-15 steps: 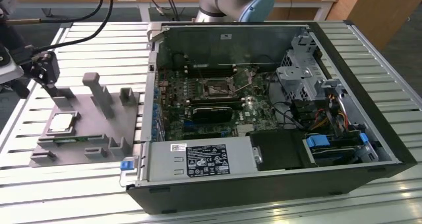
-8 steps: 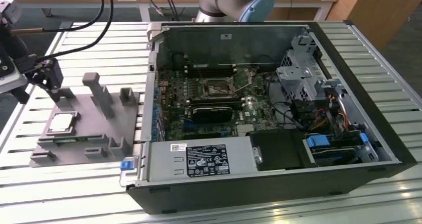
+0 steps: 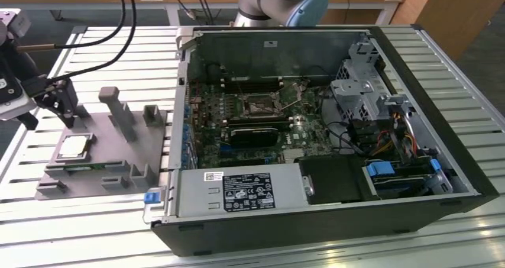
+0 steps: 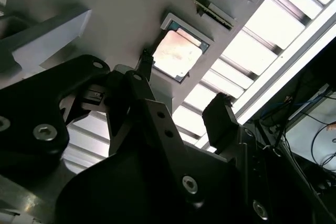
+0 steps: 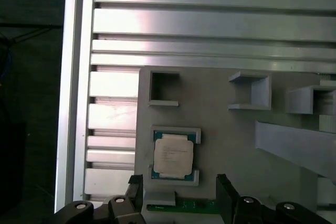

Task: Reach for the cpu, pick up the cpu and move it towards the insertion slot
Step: 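Pick up the cpu and move it towards the insertion slot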

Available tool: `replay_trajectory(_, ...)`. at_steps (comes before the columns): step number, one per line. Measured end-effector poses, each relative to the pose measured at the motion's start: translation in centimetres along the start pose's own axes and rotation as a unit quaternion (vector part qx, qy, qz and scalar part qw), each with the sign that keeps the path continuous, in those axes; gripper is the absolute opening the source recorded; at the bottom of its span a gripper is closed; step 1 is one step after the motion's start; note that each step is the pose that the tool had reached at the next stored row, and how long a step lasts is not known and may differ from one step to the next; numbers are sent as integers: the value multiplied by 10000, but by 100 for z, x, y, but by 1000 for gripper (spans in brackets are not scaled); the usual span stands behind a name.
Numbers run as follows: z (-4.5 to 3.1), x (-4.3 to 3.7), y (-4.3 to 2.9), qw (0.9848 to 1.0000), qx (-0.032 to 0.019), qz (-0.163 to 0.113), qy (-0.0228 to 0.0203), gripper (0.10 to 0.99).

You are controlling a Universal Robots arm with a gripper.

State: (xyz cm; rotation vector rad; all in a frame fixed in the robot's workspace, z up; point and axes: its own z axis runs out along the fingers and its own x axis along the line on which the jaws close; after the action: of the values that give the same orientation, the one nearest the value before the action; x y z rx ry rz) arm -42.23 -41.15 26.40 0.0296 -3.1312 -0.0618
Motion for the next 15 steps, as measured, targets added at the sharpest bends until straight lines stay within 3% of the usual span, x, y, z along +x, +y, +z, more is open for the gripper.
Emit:
replay_trajectory(7,127,24,-18,10000,0,-1,0,671)
replay_trajectory(8,145,26,-19,10000,0,-1,0,733)
replay_trajectory(15,273,28,-23,10000,0,21,-1,733)
